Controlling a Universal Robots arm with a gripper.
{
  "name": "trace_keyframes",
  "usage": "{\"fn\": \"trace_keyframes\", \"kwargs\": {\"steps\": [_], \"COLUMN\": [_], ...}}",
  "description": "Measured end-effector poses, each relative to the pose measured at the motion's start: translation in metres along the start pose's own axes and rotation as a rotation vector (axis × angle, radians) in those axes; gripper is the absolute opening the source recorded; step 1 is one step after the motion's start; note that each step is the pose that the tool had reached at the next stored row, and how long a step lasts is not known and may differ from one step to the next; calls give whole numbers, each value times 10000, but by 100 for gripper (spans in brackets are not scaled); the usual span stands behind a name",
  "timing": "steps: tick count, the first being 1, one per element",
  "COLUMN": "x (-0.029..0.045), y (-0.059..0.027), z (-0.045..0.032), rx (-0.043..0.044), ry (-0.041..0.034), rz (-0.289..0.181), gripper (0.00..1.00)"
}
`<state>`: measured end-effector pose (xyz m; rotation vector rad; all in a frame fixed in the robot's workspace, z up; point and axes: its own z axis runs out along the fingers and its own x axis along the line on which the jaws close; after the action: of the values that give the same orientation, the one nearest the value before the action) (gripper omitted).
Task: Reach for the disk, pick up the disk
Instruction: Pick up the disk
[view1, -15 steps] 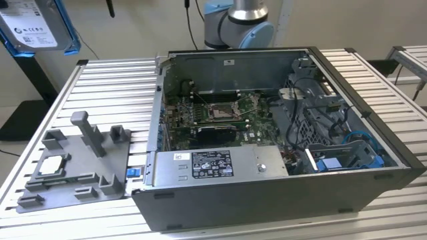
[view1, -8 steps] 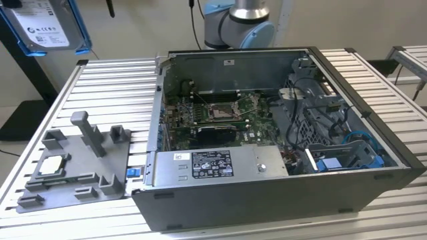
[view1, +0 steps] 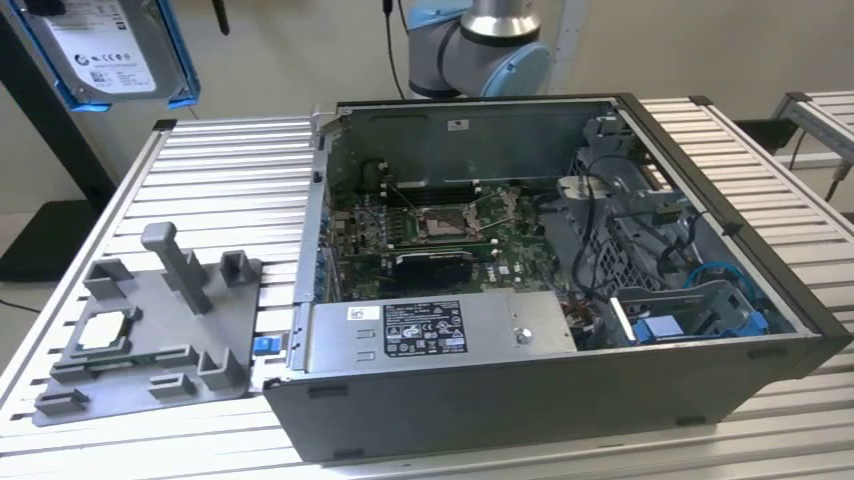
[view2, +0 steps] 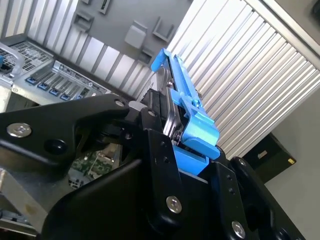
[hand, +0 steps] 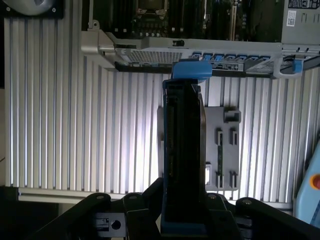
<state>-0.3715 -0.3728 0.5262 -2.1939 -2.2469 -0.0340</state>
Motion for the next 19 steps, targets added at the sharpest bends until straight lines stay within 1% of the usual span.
{"fn": "trace_keyframes", "kwargs": {"steps": [16, 19], "x": [-1, -1], "y": [15, 29], "z": [0, 1], "rx": [0, 0], "ry": [0, 0], "rz": [0, -1], "gripper": [0, 0]}}
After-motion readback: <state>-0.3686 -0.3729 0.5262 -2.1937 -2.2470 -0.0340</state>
